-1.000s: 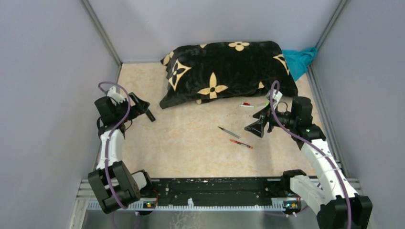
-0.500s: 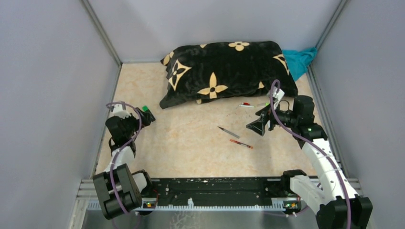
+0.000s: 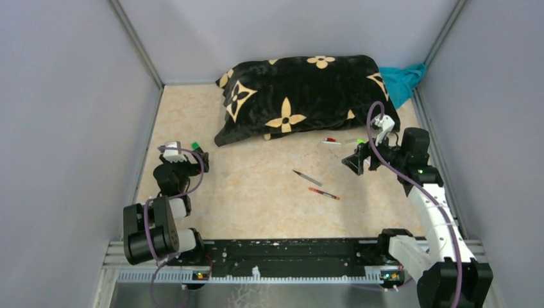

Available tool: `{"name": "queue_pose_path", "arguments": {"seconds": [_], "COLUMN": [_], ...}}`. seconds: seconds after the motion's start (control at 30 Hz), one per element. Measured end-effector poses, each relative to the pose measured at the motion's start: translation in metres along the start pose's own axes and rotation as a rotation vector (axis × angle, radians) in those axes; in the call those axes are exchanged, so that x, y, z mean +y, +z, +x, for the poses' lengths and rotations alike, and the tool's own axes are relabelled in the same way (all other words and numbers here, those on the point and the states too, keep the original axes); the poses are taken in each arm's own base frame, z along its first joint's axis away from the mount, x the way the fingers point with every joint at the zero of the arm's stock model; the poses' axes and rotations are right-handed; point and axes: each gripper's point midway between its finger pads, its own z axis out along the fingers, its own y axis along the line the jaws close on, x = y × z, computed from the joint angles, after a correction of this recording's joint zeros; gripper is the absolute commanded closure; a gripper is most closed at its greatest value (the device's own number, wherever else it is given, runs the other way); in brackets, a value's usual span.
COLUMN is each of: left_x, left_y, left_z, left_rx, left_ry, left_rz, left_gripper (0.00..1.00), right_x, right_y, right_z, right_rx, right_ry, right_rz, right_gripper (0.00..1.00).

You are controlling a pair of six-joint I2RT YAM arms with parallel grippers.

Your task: Insert the pens into the pen caps

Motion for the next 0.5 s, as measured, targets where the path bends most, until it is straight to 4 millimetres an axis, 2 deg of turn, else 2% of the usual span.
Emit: {"name": "queue_pose_path", "arguments": {"seconds": [0.17,0.4,0.5], "left_x": [-0.001,-0.025,-0.023], "left_y": [0.006,0.004,0.005], "left_z": [0.002,-0.013,-0.016], "left_rx": [-0.014,-0.093,-0.104], "left_ry": [0.008,0.075,0.088], "left_rz": [0.023,0.060,0.035], "left_gripper": [0.01,0.01,0.01], "right_x": [-0.017,-0.020,-0.022], "right_y": [0.000,0.000,0.000], "right_z": [0.009,0.011,0.011], "right_rx": [0.031,0.034,0.036], "right_ry": [0.032,0.033,0.037], "right_rz": [0.046,0.058,0.061], "right_gripper": [0.08,0.08,0.08]}}
